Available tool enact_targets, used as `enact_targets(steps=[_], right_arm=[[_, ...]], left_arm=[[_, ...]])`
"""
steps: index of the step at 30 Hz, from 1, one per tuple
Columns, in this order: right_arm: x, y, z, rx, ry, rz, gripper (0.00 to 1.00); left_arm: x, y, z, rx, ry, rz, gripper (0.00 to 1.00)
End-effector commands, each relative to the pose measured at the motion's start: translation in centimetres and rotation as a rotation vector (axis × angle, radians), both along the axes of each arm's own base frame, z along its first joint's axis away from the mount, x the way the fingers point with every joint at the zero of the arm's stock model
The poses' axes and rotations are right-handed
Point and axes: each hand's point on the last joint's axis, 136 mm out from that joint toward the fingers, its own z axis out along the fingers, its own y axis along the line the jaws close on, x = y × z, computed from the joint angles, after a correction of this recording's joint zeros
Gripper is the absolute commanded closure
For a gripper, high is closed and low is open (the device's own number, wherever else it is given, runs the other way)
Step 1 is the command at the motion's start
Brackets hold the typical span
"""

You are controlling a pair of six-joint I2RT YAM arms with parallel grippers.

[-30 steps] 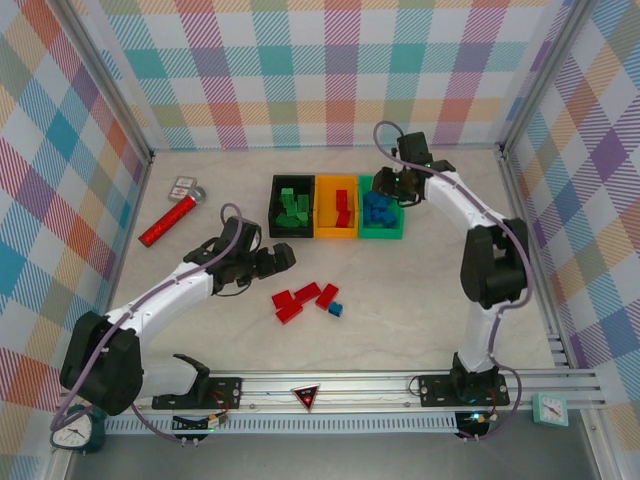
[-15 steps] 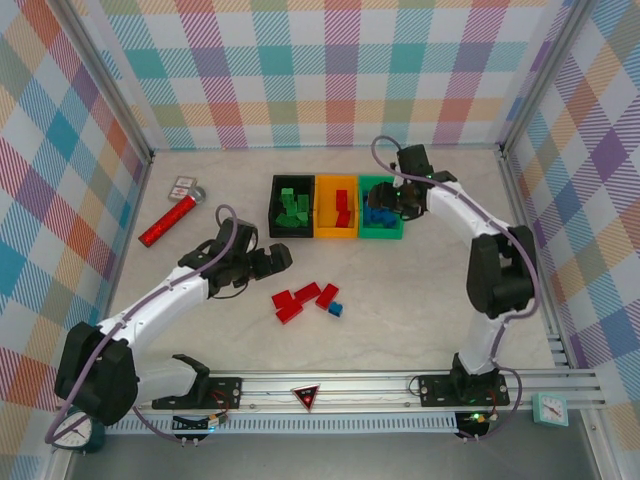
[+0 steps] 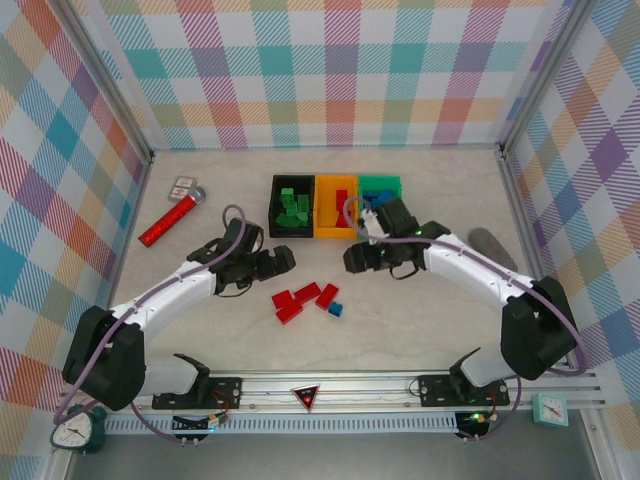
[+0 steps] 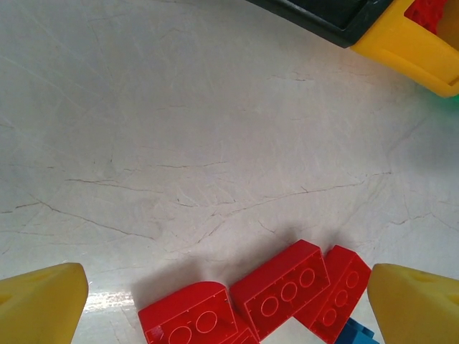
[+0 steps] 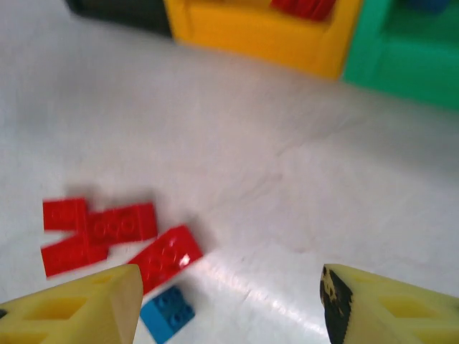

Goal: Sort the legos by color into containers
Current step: Pick up the lego from the bottom-center of the table.

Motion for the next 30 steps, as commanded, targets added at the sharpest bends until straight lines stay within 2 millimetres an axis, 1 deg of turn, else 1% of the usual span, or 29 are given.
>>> enact_targets(steps=[1,3,6,10,16,21,26,30], right_arm=[[-2.8,0.9,-0.8,-0.03,0.028,0.087,0.33],[-4.3,1.5,-1.8,-0.051,0.049,0.128,0.33],[-6.0,2.2,-3.3,-0.072,0.065,0.173,0.33],[-6.9,2.7,-5.3,-0.146,0.076,0.209,0.33],[-7.0,4.1,-6.7,-0.202,0.073,0.236,0.34],[-6.5,4.0,-8.3,-0.282,0.062,0.241,0.37],[-6.0,4.4,-8.6,-0.292,0.056,0.242,0.4],[-5.7,4.7,-8.9,-0.298,0.056,0.239,0.47]], left_arm=[[0.1,-1.0,-0.1,-0.027,0.0,-0.016,0.0],[0.2,-1.1,-0.2,-0.025,0.002,-0.018,0.0],[0.2,-1.2,-0.2,-0.027,-0.002,-0.014,0.0],[0.2,-1.4,-0.5,-0.025,0.007,-0.017,0.0],[0.3,-1.7,-0.4,-0.017,0.008,-0.027,0.0],[0.2,-1.7,-0.2,-0.015,0.004,-0.026,0.0],[0.2,-1.7,-0.5,-0.013,0.012,-0.029,0.0],[0.3,-1.9,-0.5,-0.013,0.011,-0.033,0.0]])
